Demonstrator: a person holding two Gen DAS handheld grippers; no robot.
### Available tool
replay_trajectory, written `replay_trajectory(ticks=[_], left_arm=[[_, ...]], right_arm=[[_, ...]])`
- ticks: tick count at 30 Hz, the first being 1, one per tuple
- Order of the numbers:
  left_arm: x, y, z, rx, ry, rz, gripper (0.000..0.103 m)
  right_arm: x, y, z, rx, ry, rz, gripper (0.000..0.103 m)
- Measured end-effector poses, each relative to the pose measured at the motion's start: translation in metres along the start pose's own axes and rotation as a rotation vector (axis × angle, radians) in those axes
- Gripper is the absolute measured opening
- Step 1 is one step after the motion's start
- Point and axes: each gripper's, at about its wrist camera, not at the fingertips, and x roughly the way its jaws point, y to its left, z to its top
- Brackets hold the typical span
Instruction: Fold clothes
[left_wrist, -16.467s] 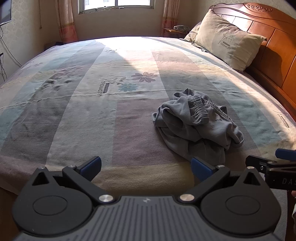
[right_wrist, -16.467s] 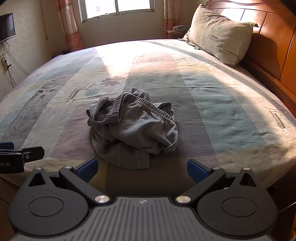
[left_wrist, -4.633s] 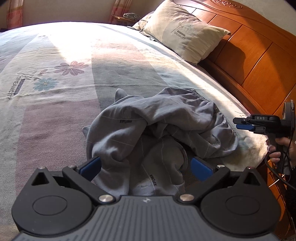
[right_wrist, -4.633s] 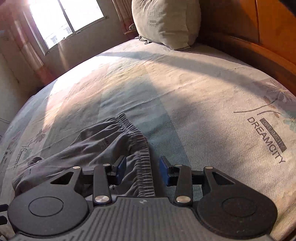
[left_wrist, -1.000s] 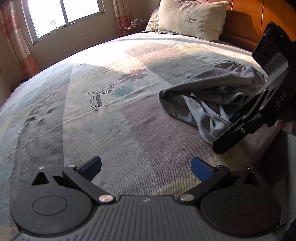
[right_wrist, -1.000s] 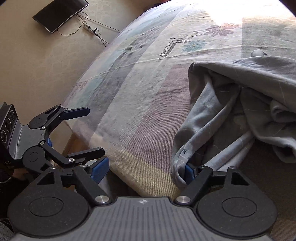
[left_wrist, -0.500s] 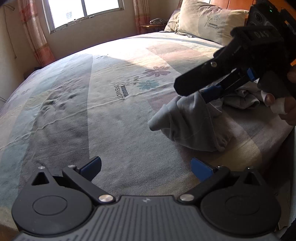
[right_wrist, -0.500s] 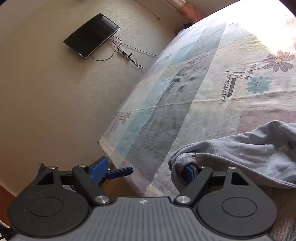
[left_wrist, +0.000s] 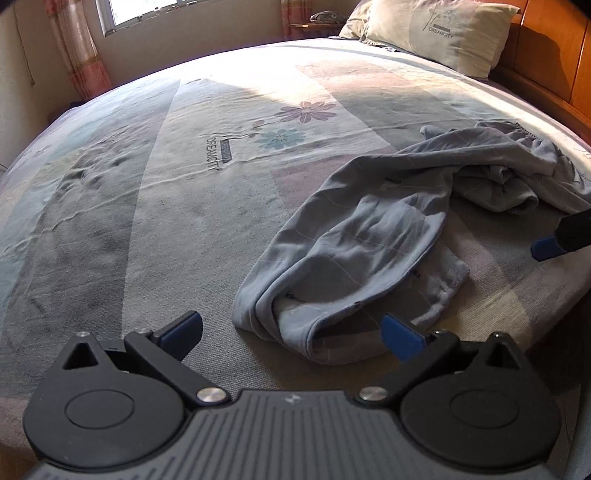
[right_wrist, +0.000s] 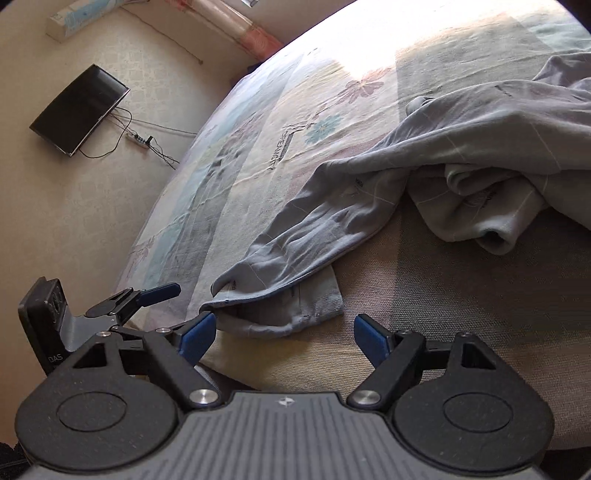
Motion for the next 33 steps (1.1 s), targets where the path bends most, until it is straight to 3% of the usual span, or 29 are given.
replay_trajectory(ticks=[6,8,17,23,33], left_arm=[[0.033,-0.001,0.002,-0.007,0.056,0.189,0.103],[0.036,0.006,0.008,0.017,0.048,0.271,0.103],[0.048,0.040,0.055,0.180,-0.001,0.485,0.103],[0.064,0.056,0.098,0.275,-0.083,0.579,0.103],[0.089,0.085,0.186,0.273,-0.250,0.689,0.103]], right_arm=[[-0.018,0.004,-0.002,-0.046,-0.054,-0.003,0.086],[-0.022,0.003,0.000,-0.054,-0.067,-0.001,0.087],[-0.032,-0.022,0.001,-0.001,-0.102,-0.005,0.087],[-0.030,-0.035,0.004,0.035,-0.111,-0.021,0.087],[-0.023,-0.055,0.010,0.091,-0.119,-0.076,0.087]])
